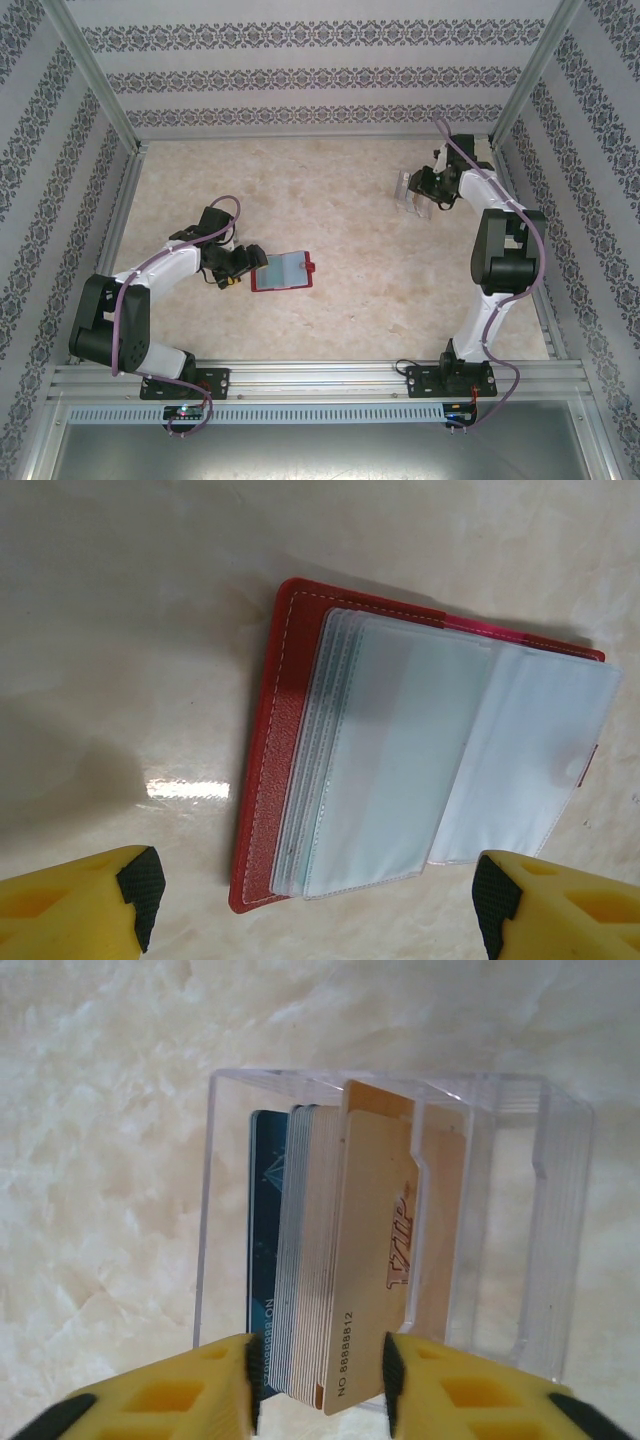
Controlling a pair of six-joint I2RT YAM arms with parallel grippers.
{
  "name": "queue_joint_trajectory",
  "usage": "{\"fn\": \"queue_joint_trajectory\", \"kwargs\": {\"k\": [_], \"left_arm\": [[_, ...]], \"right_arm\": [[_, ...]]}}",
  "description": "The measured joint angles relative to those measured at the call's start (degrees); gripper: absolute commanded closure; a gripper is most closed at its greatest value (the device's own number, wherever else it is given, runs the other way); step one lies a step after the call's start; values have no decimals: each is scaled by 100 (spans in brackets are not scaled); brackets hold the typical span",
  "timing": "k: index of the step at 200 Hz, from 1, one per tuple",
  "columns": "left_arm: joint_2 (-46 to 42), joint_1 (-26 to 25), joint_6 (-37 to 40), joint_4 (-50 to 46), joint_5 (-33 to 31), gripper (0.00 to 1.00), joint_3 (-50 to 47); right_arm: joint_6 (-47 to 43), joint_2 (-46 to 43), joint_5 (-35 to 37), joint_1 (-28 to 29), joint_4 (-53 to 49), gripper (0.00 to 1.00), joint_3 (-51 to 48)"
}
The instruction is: Put the credit cards into the card holder
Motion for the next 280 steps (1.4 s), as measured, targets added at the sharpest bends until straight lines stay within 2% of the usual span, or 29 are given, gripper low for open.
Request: {"fn": "queue_joint_trajectory", "kwargs": {"k": [30,54,100,146,176,216,280], "left_arm": [[4,0,0,0,0,17,0],[52,0,0,4,2,17,0],[162,0,0,22,0,17,0],[284,0,0,46,2,17,4],[393,0,2,83,4,17,4],[455,0,2,133,7,17,4],[461,0,4,138,4,17,4]], "right_arm": [[-31,0,238,136,-92,37,74],[-138,13,737,382,-275,33,254],[-260,251,1714,778,-625,33,765],[-354,782,2726,782,-1126,36,1331],[-422,883,3077,789,-1270,41,1438],[-428,903,3368,824,-1335,43,1469],[-446,802,3080,868,-1370,39,1596]]}}
